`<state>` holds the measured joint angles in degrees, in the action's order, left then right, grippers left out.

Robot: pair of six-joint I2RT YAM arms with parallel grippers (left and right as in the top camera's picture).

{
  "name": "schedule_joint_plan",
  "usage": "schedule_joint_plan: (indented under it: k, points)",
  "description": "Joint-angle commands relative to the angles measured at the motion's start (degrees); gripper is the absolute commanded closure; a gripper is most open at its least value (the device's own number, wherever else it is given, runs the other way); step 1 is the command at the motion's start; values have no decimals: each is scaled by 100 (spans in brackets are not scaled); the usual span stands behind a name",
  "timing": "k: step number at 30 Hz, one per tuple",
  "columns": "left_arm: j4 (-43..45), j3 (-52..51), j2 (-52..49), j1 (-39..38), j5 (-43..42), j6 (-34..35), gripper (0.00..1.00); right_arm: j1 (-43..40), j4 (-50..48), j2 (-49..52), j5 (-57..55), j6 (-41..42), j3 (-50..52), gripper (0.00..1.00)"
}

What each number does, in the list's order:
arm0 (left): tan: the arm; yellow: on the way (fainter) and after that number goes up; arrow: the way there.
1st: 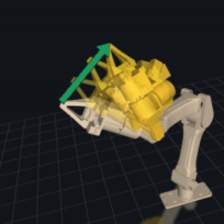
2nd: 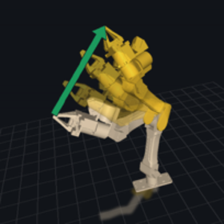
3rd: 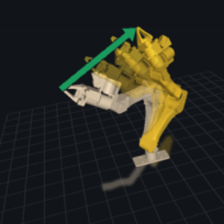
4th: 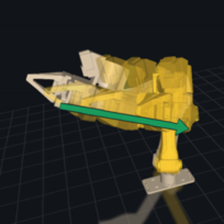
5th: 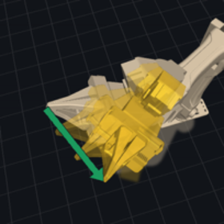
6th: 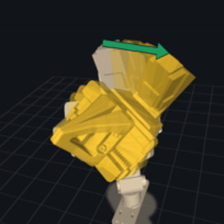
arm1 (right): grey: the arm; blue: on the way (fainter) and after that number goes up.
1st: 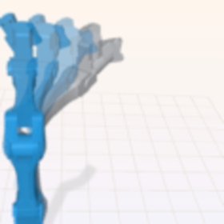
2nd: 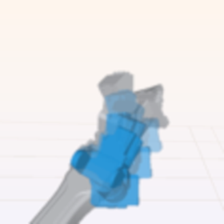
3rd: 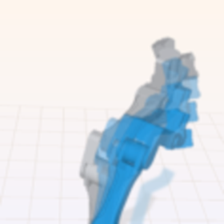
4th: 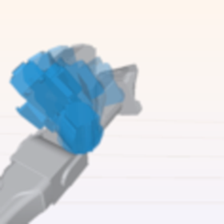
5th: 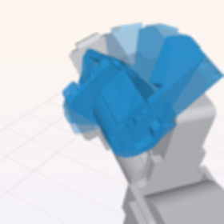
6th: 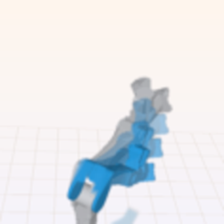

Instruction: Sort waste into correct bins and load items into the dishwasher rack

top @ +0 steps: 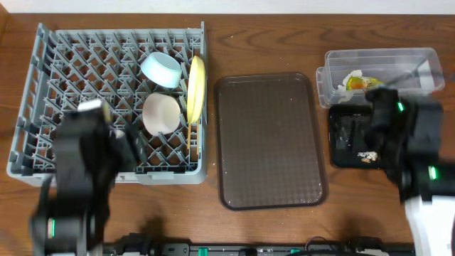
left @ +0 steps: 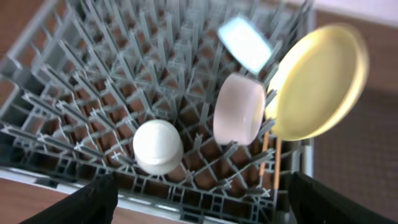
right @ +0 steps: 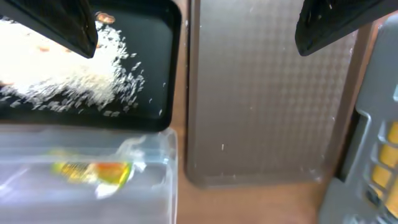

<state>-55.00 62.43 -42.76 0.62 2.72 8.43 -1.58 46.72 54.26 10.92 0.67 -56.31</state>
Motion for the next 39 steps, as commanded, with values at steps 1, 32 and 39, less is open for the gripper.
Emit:
schedule_joint_plan:
  k: [1, 32, 39]
  points:
    - [72, -402, 855, -7, -76, -219, 11, 4, -125, -717, -391, 57, 479, 1]
    - [-195, -426, 2083, -7, -76, -219, 2, 7, 970, -1515, -597, 57, 737, 1]
    - [-195, -426, 2083, -7, -76, -219, 2, 15, 1180, -1661, -599, 57, 737, 1]
